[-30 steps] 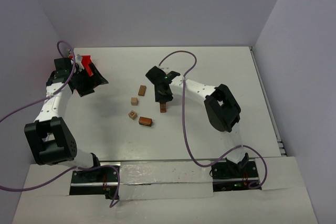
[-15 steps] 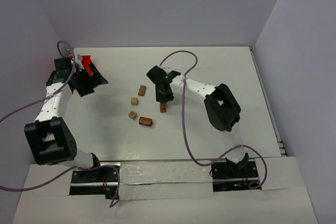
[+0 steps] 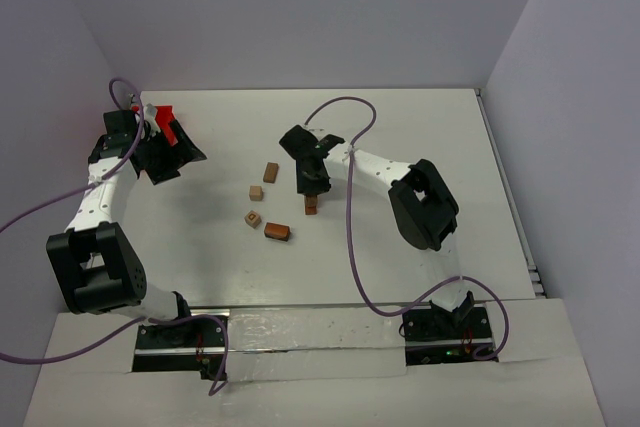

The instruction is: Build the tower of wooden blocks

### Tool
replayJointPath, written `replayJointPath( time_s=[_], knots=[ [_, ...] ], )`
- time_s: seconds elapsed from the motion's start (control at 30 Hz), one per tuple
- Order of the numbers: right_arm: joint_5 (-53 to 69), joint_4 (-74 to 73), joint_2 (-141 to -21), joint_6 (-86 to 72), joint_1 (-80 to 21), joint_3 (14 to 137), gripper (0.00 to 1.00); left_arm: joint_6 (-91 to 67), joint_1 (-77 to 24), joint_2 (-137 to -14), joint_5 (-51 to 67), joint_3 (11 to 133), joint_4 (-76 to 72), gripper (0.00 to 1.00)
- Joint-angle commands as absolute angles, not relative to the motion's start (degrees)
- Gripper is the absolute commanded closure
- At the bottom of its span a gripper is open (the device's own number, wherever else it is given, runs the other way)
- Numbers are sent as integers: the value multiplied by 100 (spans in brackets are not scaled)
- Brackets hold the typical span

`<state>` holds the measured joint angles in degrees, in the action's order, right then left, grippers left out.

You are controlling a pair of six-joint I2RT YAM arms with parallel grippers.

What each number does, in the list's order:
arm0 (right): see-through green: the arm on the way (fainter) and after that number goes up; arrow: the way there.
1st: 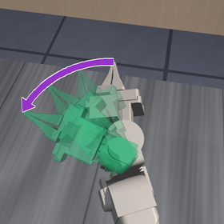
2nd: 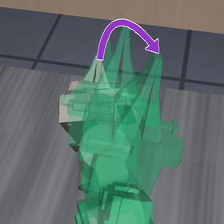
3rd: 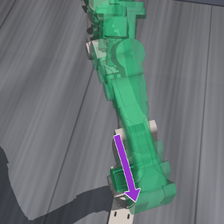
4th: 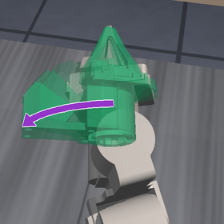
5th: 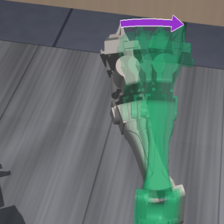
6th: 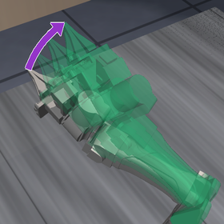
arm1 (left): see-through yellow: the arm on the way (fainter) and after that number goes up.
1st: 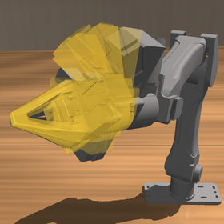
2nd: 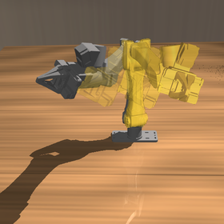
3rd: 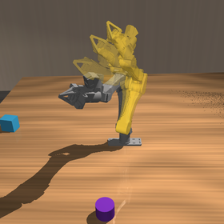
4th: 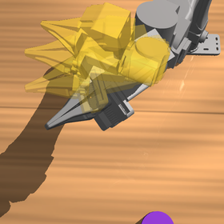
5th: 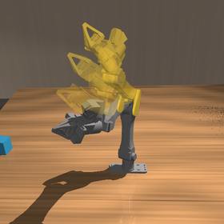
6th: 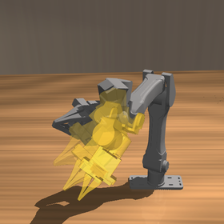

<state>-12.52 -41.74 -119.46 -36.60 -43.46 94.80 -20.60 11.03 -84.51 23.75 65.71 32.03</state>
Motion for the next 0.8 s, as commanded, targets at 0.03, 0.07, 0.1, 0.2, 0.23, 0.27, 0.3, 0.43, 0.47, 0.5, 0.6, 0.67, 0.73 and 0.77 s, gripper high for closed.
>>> replayJointPath(
  time_s=[0.03,0.07,0.1,0.2,0.23,0.27,0.3,0.43,0.47,0.5,0.6,0.67,0.73,0.77],
  knots=[
    [-1321,-4228,-12029,-3785,-4309,9694,83,-2101,1134,-8490,2303,6759,3032,1],
    [-1318,-4228,-12032,-3788,-4313,9694,82,-2101,1134,-8484,2303,6759,3032,1],
    [-1315,-4231,-12038,-3788,-4312,9697,82,-2101,1134,-8482,2300,6749,3026,1],
    [-1310,-4238,-12051,-3806,-4315,9713,81,-2101,1135,-8490,2303,6741,3023,1],
    [-1310,-4245,-12059,-3806,-4315,9721,81,-2101,1142,-8491,2303,6741,3023,1],
    [-1310,-4245,-12059,-3812,-4315,9721,81,-2101,1136,-8497,2303,6741,3023,1],
    [-1313,-4242,-12062,-3814,-4315,9721,81,-2101,1137,-8495,2303,6745,3023,1],
    [-1321,-4251,-12073,-3832,-4315,9721,81,-2101,1134,-8499,2309,6756,3032,1],
    [-1328,-4245,-12068,-3832,-4315,9721,81,-2101,1134,-8498,2303,6750,3032,1],
    [-1333,-4245,-12074,-3832,-4315,9721,81,-2101,1134,-8493,2303,6750,3026,1],
    [-1314,-4249,-12089,-3819,-4315,9725,79,-2101,1129,-8473,2294,6741,3023,1],
    [-1296,-4247,-12100,-3821,-4315,9736,77,-2101,1134,-8473,2294,6741,3023,1],
    [-1292,-4254,-12120,-3823,-4315,9747,76,-2101,1131,-8490,2294,6752,3041,1],
    [-1292,-4256,-12122,-3823,-4315,9752,75,-2101,1127,-8490,2296,6759,3041,1]
  ],
)
